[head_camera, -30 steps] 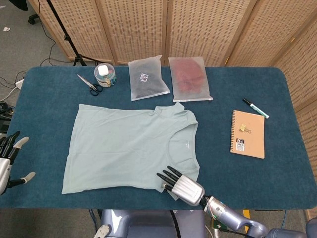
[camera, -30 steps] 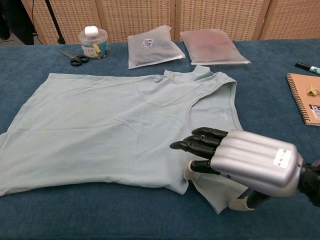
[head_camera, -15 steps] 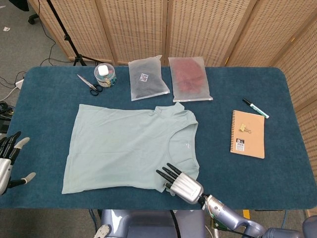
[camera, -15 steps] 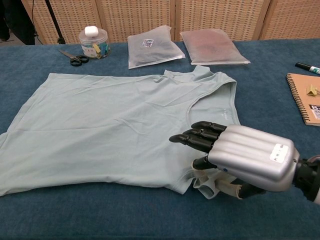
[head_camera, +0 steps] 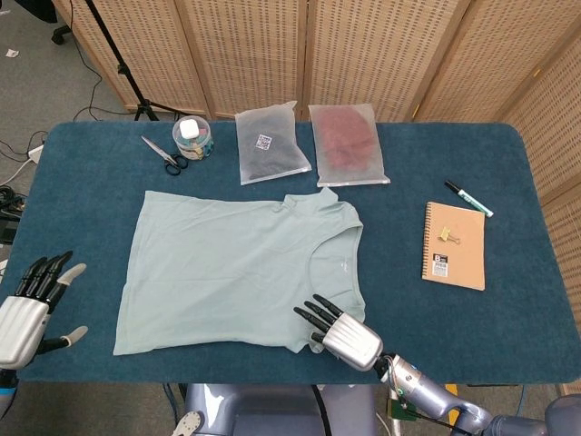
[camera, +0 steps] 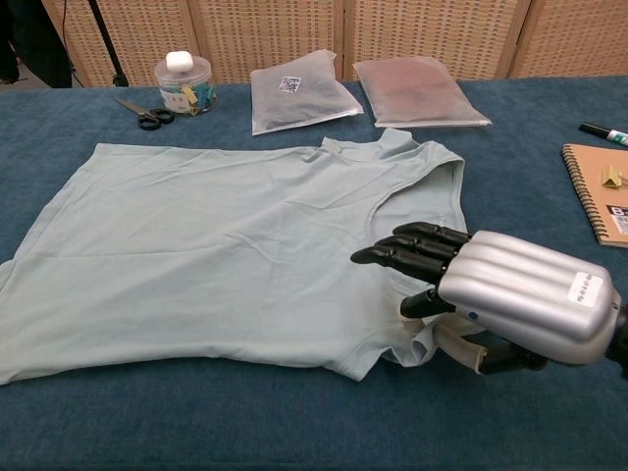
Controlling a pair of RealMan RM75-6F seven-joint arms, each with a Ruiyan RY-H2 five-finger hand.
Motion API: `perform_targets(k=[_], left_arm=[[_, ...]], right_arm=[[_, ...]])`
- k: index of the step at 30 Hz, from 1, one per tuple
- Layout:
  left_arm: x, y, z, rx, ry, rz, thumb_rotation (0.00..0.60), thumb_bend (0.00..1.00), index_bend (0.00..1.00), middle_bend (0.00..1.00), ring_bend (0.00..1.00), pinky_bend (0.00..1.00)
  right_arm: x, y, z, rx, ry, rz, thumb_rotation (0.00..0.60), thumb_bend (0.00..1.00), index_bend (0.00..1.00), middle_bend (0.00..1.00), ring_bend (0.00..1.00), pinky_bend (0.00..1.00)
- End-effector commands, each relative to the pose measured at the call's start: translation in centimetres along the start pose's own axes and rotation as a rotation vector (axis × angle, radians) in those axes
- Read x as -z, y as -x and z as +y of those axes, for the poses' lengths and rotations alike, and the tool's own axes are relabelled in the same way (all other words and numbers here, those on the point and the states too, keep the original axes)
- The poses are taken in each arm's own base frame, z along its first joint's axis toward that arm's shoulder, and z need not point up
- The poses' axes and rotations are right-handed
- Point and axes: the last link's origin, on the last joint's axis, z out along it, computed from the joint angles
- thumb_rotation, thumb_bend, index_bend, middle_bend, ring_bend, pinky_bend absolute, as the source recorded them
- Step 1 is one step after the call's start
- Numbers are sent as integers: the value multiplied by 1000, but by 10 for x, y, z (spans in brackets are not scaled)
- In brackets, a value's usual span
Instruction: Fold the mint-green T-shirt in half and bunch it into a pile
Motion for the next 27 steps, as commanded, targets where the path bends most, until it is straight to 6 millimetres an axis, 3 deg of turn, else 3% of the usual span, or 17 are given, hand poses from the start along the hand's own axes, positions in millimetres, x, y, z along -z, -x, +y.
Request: perform_targets(k=[1,8,13,20,27], left_arm=[[9,32,12,27,66,-37,600,136,0,0,0,0],[14,73,13,22,52,-107,600,222,0,0,0,0],[17,86,11,18,65,-126,600,286,0,0,0,0],[28,112,3,49,81,-244,600,281,27,0,0,0],[26,123,-4,41,72,-275,600,289,72,0,0,0]], right_arm=[[8,2,3,-9,-18,12,600,672,571,58,0,0],[19,-1,9,-22,-24,47,600,678,572,59,0,1],[22,0,12,-41,-8,38,600,722,572,59,0,1],[25,-1,17,-50,4,39,600,724,572,59,0,1],[25,-1,20,-68,24,38,600,724,572,59,0,0]])
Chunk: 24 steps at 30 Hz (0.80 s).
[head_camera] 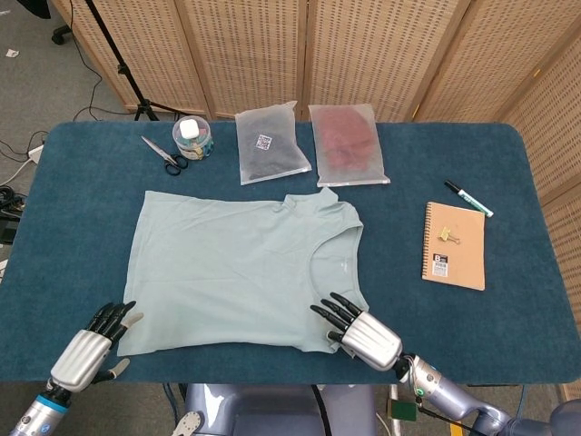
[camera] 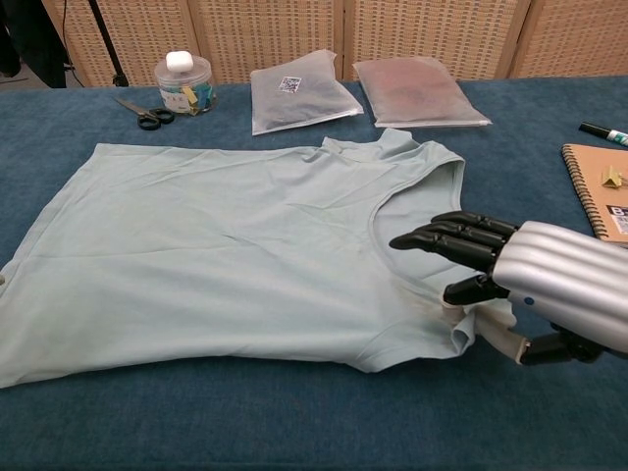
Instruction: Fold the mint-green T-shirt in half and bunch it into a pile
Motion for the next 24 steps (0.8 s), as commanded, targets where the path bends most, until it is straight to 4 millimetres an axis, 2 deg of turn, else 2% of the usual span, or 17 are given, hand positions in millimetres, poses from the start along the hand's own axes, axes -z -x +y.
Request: perform_targets(k=[1,7,13,24], left_arm=[[-2,3,-1,8,-1,-5,600,292,101,0,0,0],[0,9,-5,5,-14,-11,600,300,248,0,0,0],[2,10,-10,1,-35,-30,600,300,323,0,0,0],[1,14,-15,-15,-60,-35,600,305,384,0,0,0]], right_arm=[[1,0,1,-1,4,-1,600,724,572,59,0,0],[2,2,2,-4,7,-7,600,728,572,59,0,0],[1,1,4,-6,16,-1,600,735,572,59,0,1],[1,1,8,-12,26,1,600,749,572,59,0,0]])
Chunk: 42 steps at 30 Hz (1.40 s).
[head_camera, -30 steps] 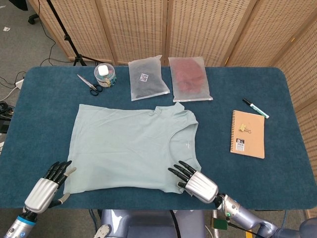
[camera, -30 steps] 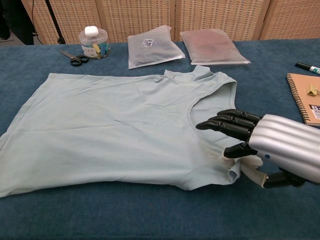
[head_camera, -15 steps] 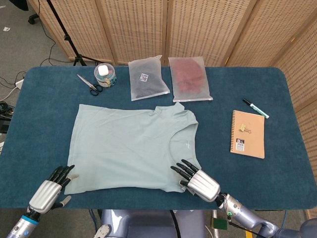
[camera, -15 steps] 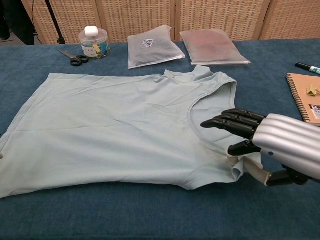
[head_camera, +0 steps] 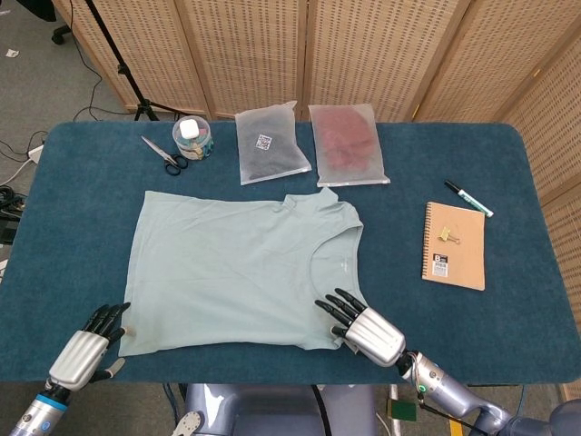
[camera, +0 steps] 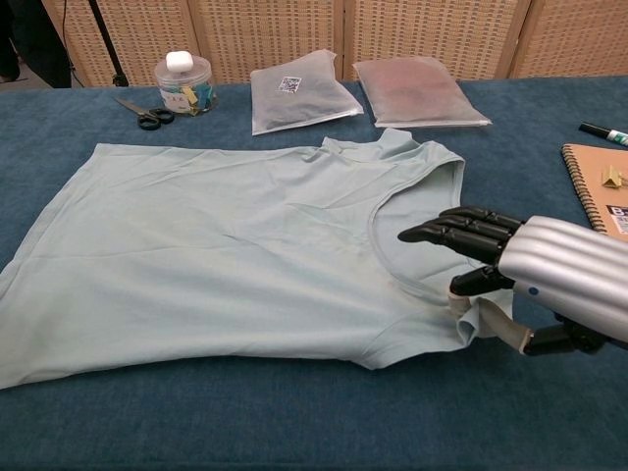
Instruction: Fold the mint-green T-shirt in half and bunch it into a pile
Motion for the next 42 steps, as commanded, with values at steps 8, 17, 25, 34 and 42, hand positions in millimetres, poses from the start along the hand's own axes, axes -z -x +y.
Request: perform_targets(k=[8,17,25,34,42], left_arm=[[-2,2,-2,-6,-10,1,600,308,438,0,0,0],[-5,4,-4,-23,-25,-7,600,356,492,0,0,0],[-5,5,-3,-21,-26,-8,600,450,565,0,0,0],[-6,5,-3,-21,-31,-8,600,540,684,0,0,0],[-4,2,2,-16,19,-2,600,621,706,0,0,0]], right_arm=[[0,2,2,-4,7,-7,600,750,575,59,0,1],[0,2,3,-6,8,-8,600,749,580,59,0,0],[0,1,3,-14,7,-5,600,749,580,59,0,0],[0,0,3,-18,3,-4,600,751,580,59,0,0],[3,2,-6,-30,-48,-19,600,827,628,76,0,0]])
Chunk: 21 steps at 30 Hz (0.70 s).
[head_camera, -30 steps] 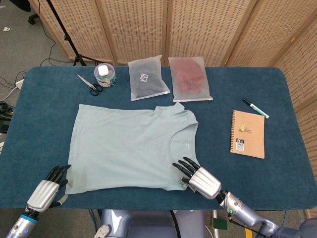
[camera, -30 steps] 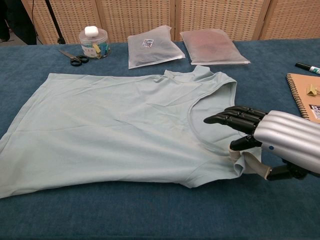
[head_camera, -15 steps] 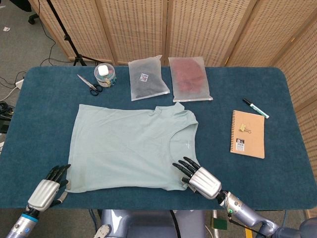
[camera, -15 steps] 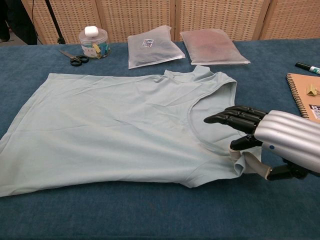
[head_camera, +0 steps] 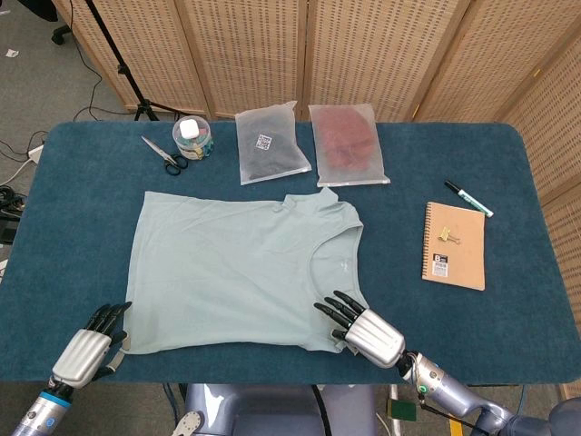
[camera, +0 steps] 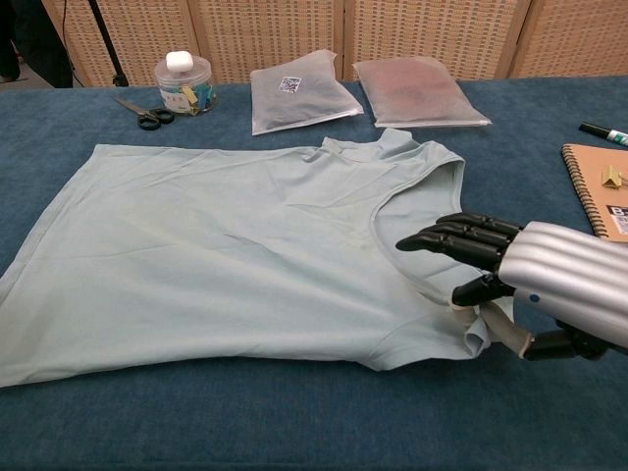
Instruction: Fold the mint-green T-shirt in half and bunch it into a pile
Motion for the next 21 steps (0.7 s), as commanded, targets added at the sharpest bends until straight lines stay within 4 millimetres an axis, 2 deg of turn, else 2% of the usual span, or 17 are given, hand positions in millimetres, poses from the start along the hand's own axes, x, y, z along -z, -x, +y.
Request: perform_targets(k=[1,6,13,21], left_arm=[[3,-5,3,3,47,14,600,623,708,0,0,0],[15,-19,1,-10,134,22,600,624,713,0,0,0],[26,-23,1,-33,226,13,600,647,715,0,0,0],[51,-29,0,-56,318,1,600,648,717,0,0,0]], right_arm=[[2,1,-7,-31,-39,-9,600,827,628,77,0,0],[12,-3,-15,-23,-103,-17,600,827,630,83,0,1],[22,-9,-23,9,-166,-29,600,827,633,91,0,0],[40,-15,-42,34,-253,-70,600,827,633,93,0,0]])
